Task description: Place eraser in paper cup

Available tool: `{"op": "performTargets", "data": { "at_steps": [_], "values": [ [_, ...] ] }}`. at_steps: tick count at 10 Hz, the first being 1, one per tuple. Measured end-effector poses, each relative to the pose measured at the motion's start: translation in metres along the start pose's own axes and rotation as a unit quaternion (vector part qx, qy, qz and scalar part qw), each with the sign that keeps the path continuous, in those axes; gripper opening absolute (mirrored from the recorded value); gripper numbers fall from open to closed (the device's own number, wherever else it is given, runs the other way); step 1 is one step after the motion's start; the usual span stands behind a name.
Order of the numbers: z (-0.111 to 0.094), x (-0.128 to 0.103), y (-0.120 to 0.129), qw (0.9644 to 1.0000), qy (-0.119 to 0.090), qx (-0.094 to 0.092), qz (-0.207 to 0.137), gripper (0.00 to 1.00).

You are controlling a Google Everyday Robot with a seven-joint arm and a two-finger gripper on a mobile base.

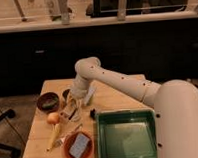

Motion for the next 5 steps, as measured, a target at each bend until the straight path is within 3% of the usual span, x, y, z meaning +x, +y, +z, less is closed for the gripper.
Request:
{"op": "performTargets", "data": {
  "at_steps": [2, 5],
  "values": [
    [-0.0056, -0.0028, -0.0017, 1.0, 0.002, 0.003, 0.001, 0.8],
    [-0.0102, -0.0053, -0.0027, 1.0, 0.002, 0.004, 0.002, 0.8]
  ]
}}
